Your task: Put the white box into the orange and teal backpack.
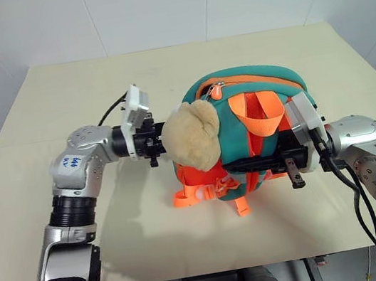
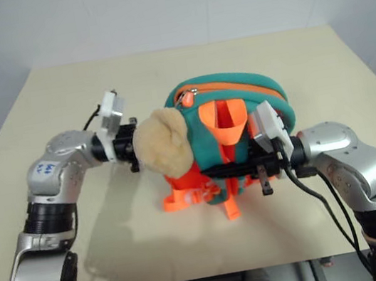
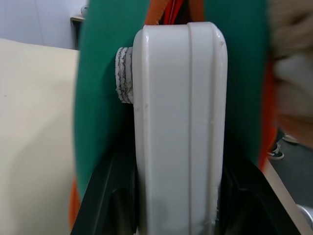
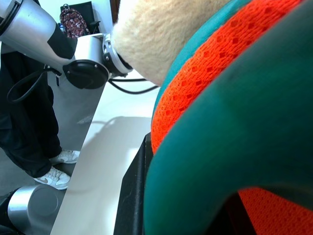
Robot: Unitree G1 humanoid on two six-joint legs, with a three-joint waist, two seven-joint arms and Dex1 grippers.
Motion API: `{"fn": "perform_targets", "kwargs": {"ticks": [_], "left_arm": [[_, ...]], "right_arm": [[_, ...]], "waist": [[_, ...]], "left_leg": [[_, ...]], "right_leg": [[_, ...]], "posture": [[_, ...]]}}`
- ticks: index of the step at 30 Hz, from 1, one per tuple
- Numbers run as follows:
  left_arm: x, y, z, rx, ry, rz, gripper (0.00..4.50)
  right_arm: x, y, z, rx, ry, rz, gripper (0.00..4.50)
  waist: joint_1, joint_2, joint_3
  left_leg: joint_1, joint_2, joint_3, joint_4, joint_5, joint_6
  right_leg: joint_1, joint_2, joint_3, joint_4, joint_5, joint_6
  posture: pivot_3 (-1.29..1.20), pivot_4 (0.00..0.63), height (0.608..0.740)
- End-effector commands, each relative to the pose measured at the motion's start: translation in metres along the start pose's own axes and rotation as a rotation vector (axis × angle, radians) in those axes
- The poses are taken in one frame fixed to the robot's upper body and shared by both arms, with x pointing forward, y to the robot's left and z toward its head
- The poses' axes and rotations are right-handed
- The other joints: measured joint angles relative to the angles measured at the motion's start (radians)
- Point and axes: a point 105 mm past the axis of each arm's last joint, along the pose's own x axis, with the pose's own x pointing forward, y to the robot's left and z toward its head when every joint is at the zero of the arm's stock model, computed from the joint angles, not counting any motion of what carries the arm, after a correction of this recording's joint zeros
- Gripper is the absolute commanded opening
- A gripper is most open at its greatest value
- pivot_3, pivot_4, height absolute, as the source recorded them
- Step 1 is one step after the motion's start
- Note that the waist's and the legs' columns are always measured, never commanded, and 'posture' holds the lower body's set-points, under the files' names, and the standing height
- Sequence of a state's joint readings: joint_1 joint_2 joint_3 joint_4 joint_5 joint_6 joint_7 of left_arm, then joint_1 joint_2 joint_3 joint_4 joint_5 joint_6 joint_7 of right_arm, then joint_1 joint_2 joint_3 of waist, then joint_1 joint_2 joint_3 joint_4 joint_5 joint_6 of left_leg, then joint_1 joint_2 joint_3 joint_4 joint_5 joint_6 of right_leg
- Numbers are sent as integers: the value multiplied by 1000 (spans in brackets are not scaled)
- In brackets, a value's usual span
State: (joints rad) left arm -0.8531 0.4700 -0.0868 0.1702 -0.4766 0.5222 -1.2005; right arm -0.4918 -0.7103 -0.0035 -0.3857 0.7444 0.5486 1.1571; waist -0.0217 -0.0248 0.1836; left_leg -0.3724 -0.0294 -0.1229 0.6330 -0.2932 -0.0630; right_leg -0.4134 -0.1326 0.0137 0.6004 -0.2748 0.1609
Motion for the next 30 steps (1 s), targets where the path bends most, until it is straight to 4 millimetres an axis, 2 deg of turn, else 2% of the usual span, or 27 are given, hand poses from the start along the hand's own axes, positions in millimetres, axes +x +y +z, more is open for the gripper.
{"fn": "perform_targets", "kwargs": {"ticks": [1, 8, 11, 14, 16, 24, 25, 30], "left_arm": [[20, -6, 12, 54, 2, -59, 1407], [31, -7, 8, 44, 20, -65, 1407], [31, -8, 5, 65, 73, -72, 1407], [27, -4, 2, 6, 158, -50, 1407], [26, -4, 8, 21, 148, -49, 2128], [7, -11, 29, 72, 164, -52, 4359], [4, -12, 30, 79, 173, -51, 4489], [-9, -10, 34, 99, 188, -18, 4500]], "right_arm": [[3, 1, 7, -41, -8, 1, 491], [3, 0, 7, -43, -9, -3, 491], [3, 0, 7, -43, -7, -6, 491], [3, -1, 7, -44, -7, -10, 491], [4, -1, 6, -45, -6, -11, 491], [3, -3, 6, -48, -3, -23, 491], [3, -4, 5, -48, -2, -24, 491], [4, -5, 5, -49, 0, -28, 491]], "waist": [[1, 0, 0], [6, 0, 0], [9, 0, 0], [11, 0, 0], [11, 0, 0], [5, 0, 0], [5, 0, 0], [4, 0, 0]], "left_leg": [[0, 0, 0, 0, 0, 0], [0, 0, 0, 0, 0, 0], [0, 0, 0, 1, 0, 0], [0, 0, 0, 1, 0, 0], [0, 0, 0, 1, 0, 0], [0, 0, 0, 1, 0, 0], [0, 0, 0, 1, 0, 0], [0, 0, 0, 1, 0, 0]], "right_leg": [[0, 0, 0, 0, 0, 0], [0, 0, 0, 0, 0, 0], [0, 0, 0, 0, 0, 0], [0, 0, 0, 1, 0, 0], [0, 0, 0, 1, 0, 0], [0, 0, 0, 0, 0, 0], [0, 0, 0, 0, 0, 0], [0, 0, 0, 0, 0, 0]], "posture": [[0, 150, 740], [0, 150, 740], [0, 150, 740], [0, 150, 740], [0, 150, 740], [0, 150, 740], [0, 150, 740], [0, 150, 740]]}}
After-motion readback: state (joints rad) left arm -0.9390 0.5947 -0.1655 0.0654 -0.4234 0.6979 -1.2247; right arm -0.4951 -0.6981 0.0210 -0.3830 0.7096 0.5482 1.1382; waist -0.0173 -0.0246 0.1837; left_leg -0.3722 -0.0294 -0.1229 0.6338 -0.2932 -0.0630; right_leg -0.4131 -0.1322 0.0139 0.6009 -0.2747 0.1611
